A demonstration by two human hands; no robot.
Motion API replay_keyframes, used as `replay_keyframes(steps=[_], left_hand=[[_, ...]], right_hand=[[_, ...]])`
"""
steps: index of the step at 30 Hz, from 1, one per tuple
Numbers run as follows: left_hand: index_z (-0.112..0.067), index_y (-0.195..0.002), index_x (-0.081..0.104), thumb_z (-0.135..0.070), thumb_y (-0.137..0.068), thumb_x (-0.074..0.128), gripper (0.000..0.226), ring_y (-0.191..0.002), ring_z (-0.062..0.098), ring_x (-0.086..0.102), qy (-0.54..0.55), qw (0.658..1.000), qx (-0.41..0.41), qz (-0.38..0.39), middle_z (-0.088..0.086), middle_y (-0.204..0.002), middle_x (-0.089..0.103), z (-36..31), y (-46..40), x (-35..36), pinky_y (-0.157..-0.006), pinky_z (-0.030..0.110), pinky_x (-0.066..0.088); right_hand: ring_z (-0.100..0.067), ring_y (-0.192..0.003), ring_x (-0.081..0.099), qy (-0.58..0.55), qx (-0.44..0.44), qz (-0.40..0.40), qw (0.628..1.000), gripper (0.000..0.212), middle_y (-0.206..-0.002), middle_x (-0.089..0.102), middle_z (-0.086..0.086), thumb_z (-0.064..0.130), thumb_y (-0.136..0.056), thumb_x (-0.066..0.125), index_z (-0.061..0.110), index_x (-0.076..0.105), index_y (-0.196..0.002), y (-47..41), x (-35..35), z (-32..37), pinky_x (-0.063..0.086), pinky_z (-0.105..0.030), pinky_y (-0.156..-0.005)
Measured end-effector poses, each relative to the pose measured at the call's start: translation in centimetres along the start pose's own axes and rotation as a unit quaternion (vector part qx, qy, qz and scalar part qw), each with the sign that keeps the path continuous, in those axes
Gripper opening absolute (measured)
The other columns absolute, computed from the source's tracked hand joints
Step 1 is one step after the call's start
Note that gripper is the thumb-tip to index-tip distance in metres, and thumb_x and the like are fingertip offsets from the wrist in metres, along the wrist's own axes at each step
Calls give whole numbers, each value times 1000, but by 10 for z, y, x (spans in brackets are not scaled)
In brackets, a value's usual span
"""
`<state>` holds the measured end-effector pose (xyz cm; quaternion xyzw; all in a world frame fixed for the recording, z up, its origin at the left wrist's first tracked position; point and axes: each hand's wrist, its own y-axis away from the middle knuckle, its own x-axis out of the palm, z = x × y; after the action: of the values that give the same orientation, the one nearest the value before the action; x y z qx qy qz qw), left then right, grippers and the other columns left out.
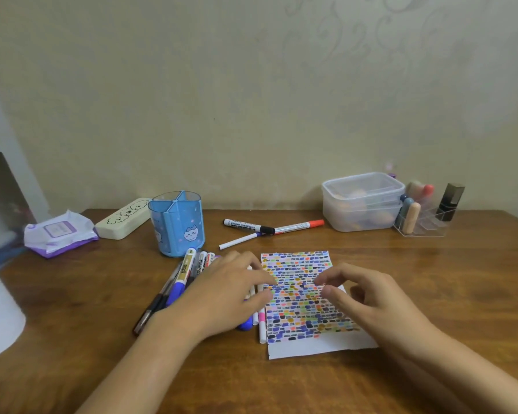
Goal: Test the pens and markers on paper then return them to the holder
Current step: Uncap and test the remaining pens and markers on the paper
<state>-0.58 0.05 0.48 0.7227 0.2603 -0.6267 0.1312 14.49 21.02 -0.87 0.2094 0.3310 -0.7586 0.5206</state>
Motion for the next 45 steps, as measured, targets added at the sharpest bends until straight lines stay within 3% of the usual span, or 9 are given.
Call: replay_keyframes(steps=[6,11,14,19,27,32,36,38,45], left_hand=[[-43,-139,51,-57,-98,45,44,-134,5,28,-9,999,34,11,-20,-142,41,-6,1,-1,-109,32,29],[-41,-138,53,-55,-98,46,43,-136,5,28,-3,999,50,18,-19,-145,43,-3,1,2,-113,33,25],[-40,-138,53,-56,-98,47,44,-135,5,30,-4,999,46,26,-18,-143,45,1,0,5,-113,32,23],[-38,-135,57,-55,-97,49,43,-132,7,35,3,998,41,38,-17,-141,48,4,-1,4,-110,32,28],[-36,-131,57,-56,-96,49,41,-126,8,39,3,998,40,52,-16,-135,52,4,-1,5,-107,33,35],[-37,-131,57,-56,-96,50,40,-126,7,40,4,998,41,52,-17,-134,53,4,0,4,-107,33,36],[-38,-129,58,-56,-96,50,38,-124,5,40,4,998,43,48,-18,-131,54,4,1,2,-105,29,36],[-38,-127,58,-56,-96,50,37,-123,4,40,7,998,43,42,-19,-129,55,3,1,2,-104,28,36],[-43,-128,53,-58,-96,49,35,-124,-1,39,22,998,39,41,-24,-131,52,-2,2,5,-105,28,36]], right_hand=[[19,-85,54,175,-46,72,981,30,-121,63,24,37,-98,62,39,59,-128,-55,8,20,40,-6,-70],[-20,-109,63,349,-69,57,933,37,-131,60,4,39,-100,56,29,55,-135,-130,24,14,45,-29,-75],[-23,-126,57,372,-13,69,926,54,-149,52,4,43,-95,63,33,47,-146,-167,31,-2,50,-35,-96],[-25,-137,51,405,37,85,910,55,-158,43,0,15,-102,49,35,39,-152,-190,36,-30,49,-38,-106],[-21,-100,65,445,35,93,890,19,-118,65,-1,31,-100,59,27,65,-117,-191,29,-41,55,-32,-82],[-20,-100,63,436,7,74,897,9,-114,67,3,25,-97,62,27,63,-106,-169,10,-44,45,-27,-74],[-4,-73,63,281,-2,-1,960,11,-91,71,12,39,-98,62,28,67,-98,-137,-14,-27,47,-26,-67],[4,-65,61,189,-15,-37,981,6,-85,70,13,35,-96,66,29,66,-94,-117,-25,-12,45,-17,-59],[3,-57,59,4,31,-21,999,5,-82,66,7,23,-99,62,23,66,-97,-57,-36,3,44,-13,-52]])
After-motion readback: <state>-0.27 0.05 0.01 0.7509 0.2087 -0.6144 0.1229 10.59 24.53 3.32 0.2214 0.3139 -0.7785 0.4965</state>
